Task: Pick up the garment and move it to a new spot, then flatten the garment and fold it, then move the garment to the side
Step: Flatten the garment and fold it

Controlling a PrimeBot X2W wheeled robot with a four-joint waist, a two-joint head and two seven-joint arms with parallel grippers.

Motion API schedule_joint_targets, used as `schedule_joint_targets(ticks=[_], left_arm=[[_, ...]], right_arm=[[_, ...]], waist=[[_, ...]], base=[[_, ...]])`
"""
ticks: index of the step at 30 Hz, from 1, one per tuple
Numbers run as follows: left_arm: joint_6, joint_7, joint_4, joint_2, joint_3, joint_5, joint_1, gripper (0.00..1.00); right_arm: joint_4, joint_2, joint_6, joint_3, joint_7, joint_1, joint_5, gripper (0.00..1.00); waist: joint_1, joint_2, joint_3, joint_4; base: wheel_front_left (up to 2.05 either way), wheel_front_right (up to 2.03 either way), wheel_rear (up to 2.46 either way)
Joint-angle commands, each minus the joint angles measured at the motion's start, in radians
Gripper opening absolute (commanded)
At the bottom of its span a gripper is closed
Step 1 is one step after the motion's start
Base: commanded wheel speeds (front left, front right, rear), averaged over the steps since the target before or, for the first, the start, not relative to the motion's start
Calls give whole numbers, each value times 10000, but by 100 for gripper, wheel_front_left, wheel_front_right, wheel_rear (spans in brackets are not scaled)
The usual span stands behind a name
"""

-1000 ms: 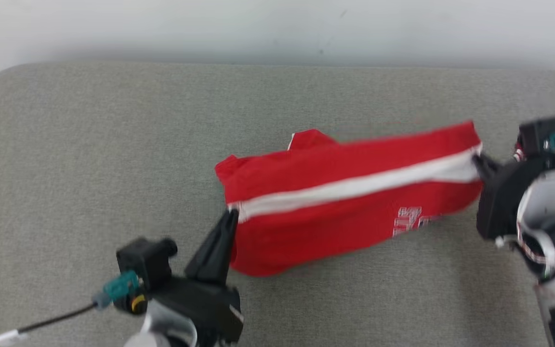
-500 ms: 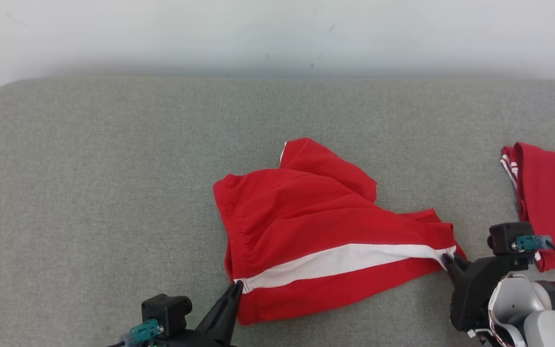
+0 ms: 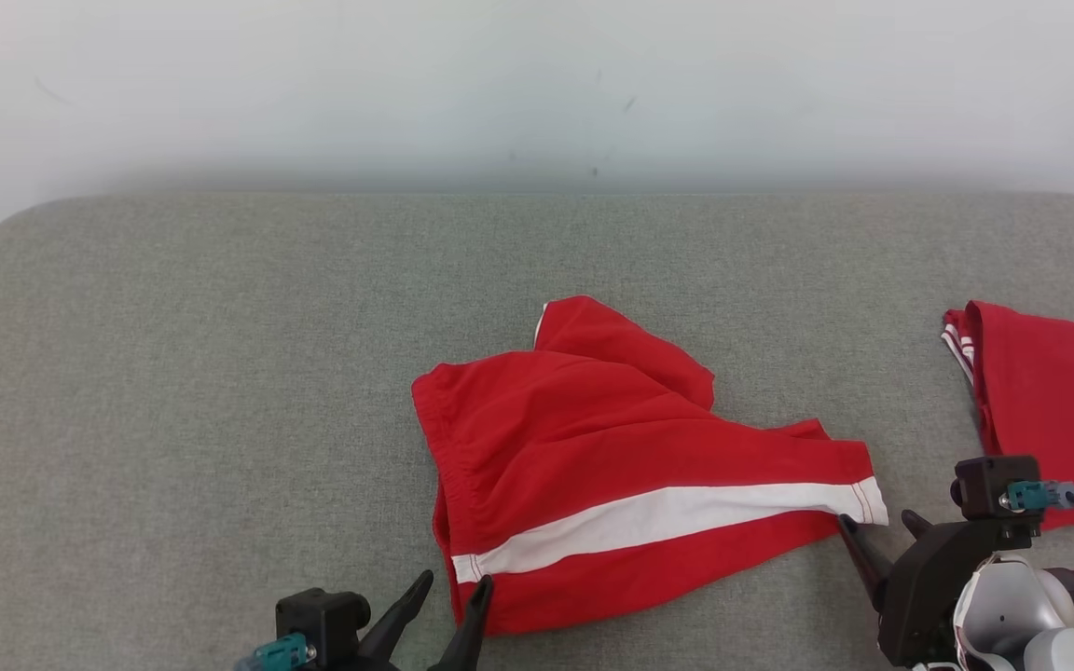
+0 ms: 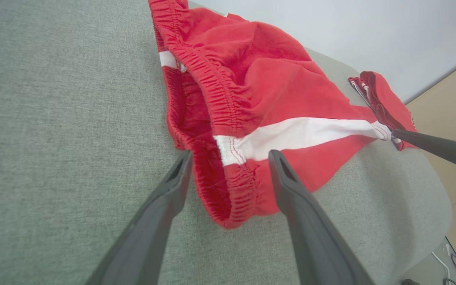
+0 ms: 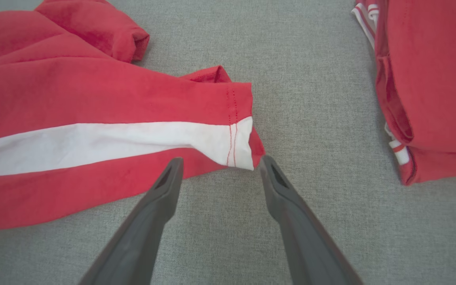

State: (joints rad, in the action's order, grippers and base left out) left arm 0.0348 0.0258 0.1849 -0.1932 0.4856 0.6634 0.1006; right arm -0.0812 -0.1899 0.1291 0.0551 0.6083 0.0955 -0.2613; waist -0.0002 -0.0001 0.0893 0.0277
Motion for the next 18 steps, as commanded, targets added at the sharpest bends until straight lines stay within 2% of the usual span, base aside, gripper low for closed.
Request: schedule_joint_targets(ticks=[1,8,10,11,12,13,16,17,18], left_arm=[[-38,67,78,-41,-8,-6,71,100],[-154,361,315,-53,-46,114,338,88],[-209,401,369,-37,-84,151,424,78],[-228,394,388,-20,-115,165,467,72],[-221,388,408,-18,-130,181,489,47],[-227,389,424,-25,-135,200,484,32],[-246,425,457,-67,-130,239,449,11],[-239,441,448,-76,-130,251,445,2],[-239,497,456,-94,-106,262,436,0]], right_arm=[[59,48,30,-36,42,-129,-23,100],[174,79,30,-104,76,-90,35,100],[181,98,30,-137,90,-69,31,100],[185,107,30,-157,93,-65,23,100],[192,116,30,-175,99,-66,14,100],[208,121,30,-194,113,-74,8,100],[268,123,30,-208,146,-95,46,100],[290,119,30,-199,167,-101,71,100],[295,115,30,-166,205,-117,85,100]], waist=[[2,1,0,-18],[2,1,60,-85],[2,1,78,-117],[2,1,81,-135],[2,1,82,-151],[2,1,82,-169],[2,1,78,-211],[2,1,80,-217],[2,1,82,-218]], base=[[0,0,0],[0,0,0],[0,0,0],[0,0,0],[0,0,0],[0,0,0],[0,0,0],[0,0,0],[0,0,0]])
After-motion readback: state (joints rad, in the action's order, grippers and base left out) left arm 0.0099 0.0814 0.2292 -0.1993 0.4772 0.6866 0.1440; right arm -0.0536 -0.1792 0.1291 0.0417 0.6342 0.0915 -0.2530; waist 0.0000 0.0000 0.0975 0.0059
